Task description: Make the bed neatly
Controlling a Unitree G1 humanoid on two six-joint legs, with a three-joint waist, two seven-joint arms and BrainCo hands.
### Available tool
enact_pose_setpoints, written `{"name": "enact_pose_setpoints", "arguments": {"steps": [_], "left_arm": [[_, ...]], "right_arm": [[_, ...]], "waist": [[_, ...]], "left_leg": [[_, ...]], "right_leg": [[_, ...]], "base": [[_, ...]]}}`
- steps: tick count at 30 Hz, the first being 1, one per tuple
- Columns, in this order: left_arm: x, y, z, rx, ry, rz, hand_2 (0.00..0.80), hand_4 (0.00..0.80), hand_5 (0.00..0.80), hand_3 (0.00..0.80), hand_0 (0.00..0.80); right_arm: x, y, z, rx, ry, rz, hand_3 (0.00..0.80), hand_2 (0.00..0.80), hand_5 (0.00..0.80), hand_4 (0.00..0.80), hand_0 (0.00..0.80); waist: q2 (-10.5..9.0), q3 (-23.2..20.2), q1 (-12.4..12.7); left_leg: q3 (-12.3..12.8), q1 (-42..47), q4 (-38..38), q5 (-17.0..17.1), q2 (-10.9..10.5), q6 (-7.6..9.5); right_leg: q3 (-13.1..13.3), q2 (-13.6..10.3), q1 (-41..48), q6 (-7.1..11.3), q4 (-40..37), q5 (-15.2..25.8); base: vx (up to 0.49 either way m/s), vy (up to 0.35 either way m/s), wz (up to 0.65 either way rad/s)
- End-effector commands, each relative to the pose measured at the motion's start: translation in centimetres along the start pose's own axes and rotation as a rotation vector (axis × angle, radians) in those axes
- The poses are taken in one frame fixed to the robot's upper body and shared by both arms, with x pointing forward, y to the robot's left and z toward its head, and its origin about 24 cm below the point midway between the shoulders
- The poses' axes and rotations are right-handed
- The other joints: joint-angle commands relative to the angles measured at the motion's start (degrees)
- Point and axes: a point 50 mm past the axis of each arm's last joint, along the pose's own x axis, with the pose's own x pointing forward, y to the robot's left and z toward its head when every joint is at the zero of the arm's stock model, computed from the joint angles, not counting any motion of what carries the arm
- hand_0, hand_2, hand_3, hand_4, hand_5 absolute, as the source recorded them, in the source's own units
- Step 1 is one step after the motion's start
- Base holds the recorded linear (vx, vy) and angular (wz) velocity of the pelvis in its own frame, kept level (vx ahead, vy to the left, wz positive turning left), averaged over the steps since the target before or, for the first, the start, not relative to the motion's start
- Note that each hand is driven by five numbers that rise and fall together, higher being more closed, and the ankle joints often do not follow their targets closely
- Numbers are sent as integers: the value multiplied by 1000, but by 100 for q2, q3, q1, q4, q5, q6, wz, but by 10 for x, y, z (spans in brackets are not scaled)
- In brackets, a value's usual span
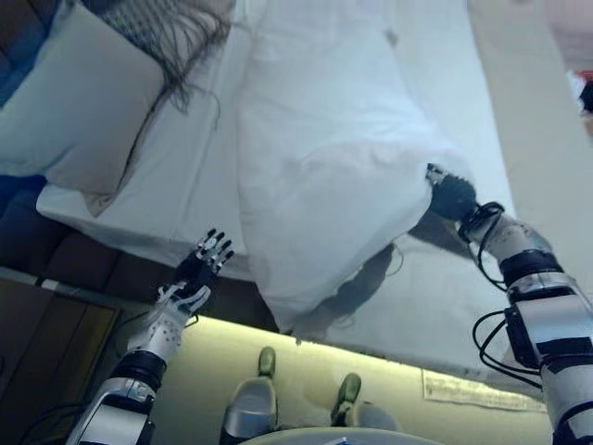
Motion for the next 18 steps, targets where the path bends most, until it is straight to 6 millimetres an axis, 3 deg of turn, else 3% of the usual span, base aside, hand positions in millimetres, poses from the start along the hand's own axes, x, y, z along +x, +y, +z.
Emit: {"name": "enact_pose_setpoints", "arguments": {"steps": [1,10,18], "left_arm": [[16,-25,-30,-23,190,-62,0,0,0,0,0],[1,-37,-110,-248,591,2,0,0,0,0,0],[-24,-41,-154,-452,823,57,0,0,0,0,0]], "right_arm": [[5,22,19,-58,-56,70,800,800,800,800,800],[15,30,-2,-42,18,49,800,800,800,800,800],[22,39,-25,-25,50,70,800,800,800,800,800]], "waist": [[-32,-910,0],[-121,-1030,-154],[-261,-966,-261]], "left_leg": [[271,207,13,-282,443,-383],[298,423,13,-418,490,-370],[355,373,13,-430,589,-402]], "right_leg": [[-116,-340,54,415,35,10],[-19,-265,199,452,1,-61],[94,-149,62,455,1,-70]], "base": [[86,-3,0],[54,-25,0],[15,-78,-7]]}}
